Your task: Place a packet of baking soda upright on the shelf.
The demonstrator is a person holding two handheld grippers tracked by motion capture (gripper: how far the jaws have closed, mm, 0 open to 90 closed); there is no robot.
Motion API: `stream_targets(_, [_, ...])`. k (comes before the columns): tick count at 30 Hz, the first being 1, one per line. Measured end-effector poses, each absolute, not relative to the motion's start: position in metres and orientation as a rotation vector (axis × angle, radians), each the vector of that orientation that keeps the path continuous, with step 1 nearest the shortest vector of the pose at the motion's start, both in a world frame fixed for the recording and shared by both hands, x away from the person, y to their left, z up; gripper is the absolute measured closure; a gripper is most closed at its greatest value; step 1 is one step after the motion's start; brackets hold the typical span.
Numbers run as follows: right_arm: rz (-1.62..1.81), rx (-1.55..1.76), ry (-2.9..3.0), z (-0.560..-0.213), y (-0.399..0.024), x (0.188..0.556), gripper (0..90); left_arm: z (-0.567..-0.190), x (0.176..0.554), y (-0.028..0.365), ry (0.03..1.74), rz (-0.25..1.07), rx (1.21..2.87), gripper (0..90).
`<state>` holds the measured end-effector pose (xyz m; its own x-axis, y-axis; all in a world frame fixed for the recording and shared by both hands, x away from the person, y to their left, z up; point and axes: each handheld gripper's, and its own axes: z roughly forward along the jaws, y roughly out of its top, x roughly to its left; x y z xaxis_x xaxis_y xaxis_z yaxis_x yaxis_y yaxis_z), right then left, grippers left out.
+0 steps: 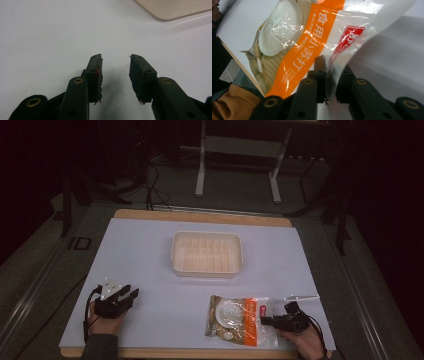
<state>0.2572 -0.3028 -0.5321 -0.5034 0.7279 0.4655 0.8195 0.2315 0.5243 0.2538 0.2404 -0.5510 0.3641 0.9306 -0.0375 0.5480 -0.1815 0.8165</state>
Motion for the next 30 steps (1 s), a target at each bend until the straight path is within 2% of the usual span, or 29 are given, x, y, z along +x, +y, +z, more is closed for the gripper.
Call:
stream_targets(7, [-1.126,-1.495,-2.365,-0.525,-0.300,0.259,90.0,-0.551,0.254,0.240,1.293,0.628,1.851,61.8])
stream_targets(30, [-1.371,-1.370,-2.170,-0.487,-0.292,0.266,90.0,-0.551,0.254,0.239,1.295,0.640,1.853,60.8])
